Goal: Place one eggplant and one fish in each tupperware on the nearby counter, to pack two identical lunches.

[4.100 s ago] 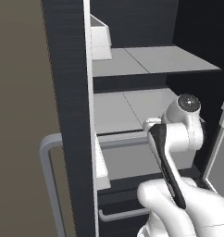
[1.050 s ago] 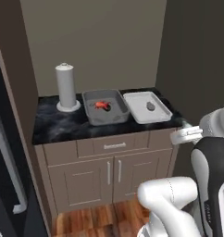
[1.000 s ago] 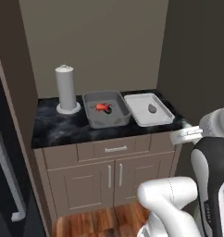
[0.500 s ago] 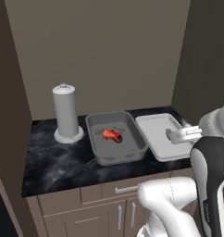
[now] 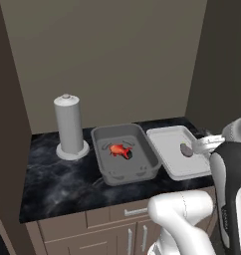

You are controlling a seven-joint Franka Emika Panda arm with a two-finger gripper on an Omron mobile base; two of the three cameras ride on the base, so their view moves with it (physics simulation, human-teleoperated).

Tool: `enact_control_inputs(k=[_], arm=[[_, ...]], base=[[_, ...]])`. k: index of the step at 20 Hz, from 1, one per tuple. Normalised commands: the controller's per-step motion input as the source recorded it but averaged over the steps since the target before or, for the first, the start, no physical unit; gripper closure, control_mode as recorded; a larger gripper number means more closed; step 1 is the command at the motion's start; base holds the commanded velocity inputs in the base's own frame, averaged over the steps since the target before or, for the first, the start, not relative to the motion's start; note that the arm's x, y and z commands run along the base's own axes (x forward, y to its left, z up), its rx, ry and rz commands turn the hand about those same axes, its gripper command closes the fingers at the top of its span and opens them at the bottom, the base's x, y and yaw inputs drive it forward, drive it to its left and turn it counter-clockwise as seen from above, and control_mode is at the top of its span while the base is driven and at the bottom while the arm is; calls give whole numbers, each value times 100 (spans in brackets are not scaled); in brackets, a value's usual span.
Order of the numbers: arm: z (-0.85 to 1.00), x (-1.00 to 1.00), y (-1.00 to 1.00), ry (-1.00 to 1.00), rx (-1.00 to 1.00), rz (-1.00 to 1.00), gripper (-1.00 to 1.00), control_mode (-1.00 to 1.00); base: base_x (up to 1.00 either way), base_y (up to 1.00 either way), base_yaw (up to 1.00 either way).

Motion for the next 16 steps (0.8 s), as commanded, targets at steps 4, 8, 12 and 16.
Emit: enact_control_inputs(k=[4,8,12,16], arm=[[-35,70,-41,4,0,-11,100,-100],[-37,99,-7,8,0,-10,100,-100],[-47,100,0,5,0,-9,100,-100],[-45,87,-16,10,0,-6,100,-100]], base=[[0,0,0],[0,0,0],[0,0,0],[0,0,0]])
